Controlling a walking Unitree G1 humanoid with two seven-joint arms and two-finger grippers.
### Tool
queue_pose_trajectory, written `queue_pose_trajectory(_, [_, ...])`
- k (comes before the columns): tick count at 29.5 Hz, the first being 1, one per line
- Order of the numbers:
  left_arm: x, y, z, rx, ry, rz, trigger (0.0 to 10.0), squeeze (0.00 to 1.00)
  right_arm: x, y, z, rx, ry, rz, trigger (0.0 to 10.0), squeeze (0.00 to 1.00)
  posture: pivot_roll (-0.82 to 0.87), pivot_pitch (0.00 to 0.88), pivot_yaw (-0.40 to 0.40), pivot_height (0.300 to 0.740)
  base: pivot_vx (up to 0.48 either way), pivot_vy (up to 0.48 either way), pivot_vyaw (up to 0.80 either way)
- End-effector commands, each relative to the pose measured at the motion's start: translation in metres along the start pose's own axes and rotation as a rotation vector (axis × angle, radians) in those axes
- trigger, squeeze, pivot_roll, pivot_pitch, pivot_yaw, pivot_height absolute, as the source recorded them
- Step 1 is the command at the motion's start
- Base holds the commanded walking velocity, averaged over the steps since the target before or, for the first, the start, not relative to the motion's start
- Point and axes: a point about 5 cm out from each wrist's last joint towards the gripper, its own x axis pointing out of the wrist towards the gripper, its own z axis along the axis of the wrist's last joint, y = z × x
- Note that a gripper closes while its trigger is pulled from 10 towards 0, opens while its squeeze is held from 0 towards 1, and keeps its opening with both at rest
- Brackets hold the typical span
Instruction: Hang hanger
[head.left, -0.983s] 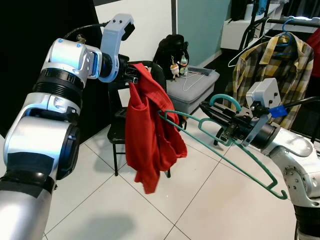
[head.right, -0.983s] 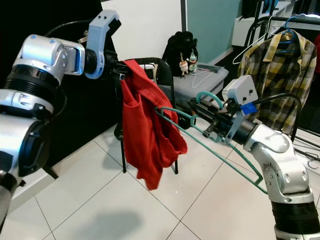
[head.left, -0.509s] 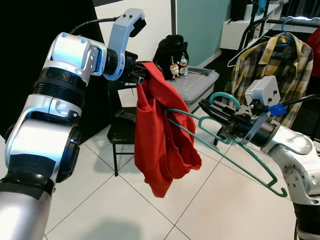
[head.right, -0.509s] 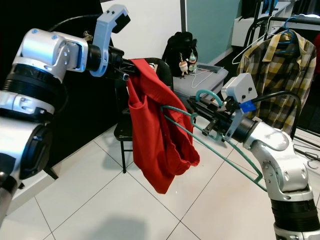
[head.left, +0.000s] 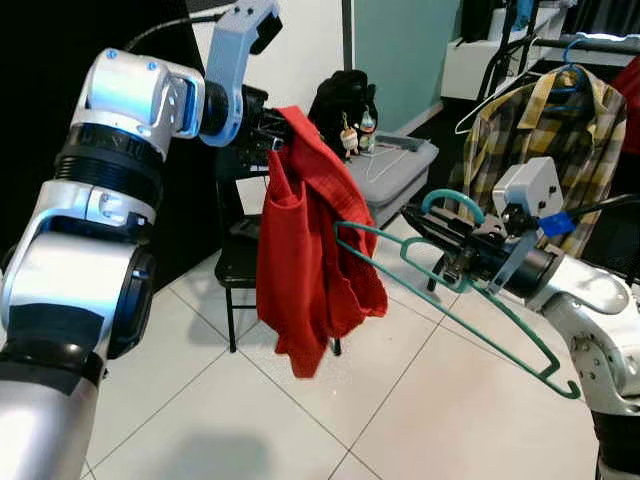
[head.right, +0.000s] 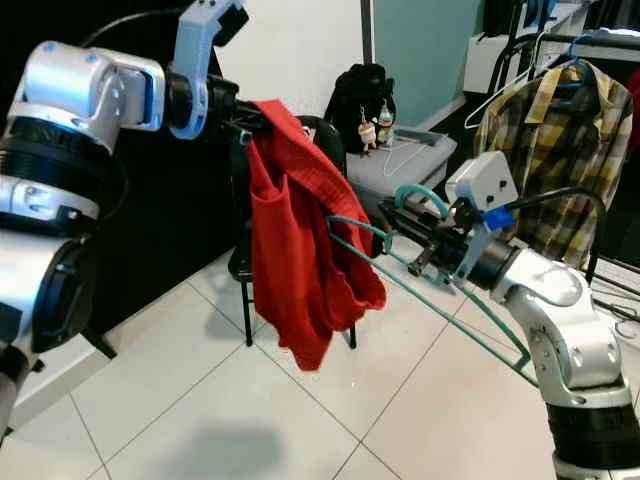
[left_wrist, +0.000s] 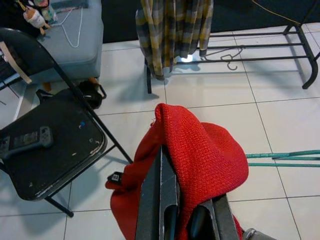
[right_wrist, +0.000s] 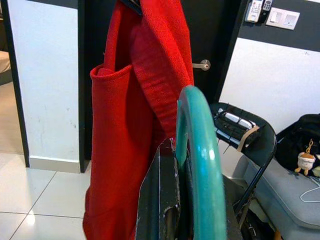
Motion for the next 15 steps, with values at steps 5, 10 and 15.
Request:
queue_pose_trajectory(5, [-0.007,-0.013,0.015,0.004,-0.051,-0.084,10.0,0.00,0.004,0.004,0.000,-0.008,-0.009,0.020,10.0,0.00,-0.09,0.000,0.101,0.740,0.000,0.000,0.00])
queue_pose_trajectory(10, [0.003,-0.031,0.008,-0.030,-0.012,-0.185,10.0,0.00,0.008,0.003,0.004,-0.012,-0.035,0.023,10.0,0.00,-0.09,0.000,0.101,0.740,0.000,0.000,0.00])
queue_pose_trajectory(15, [0.008,-0.043,0.004,-0.048,0.018,-0.250,10.0,0.00,0.012,0.004,0.010,-0.016,-0.071,0.035,10.0,0.00,-0.09,0.000,0.104,0.740,0.000,0.000,0.00])
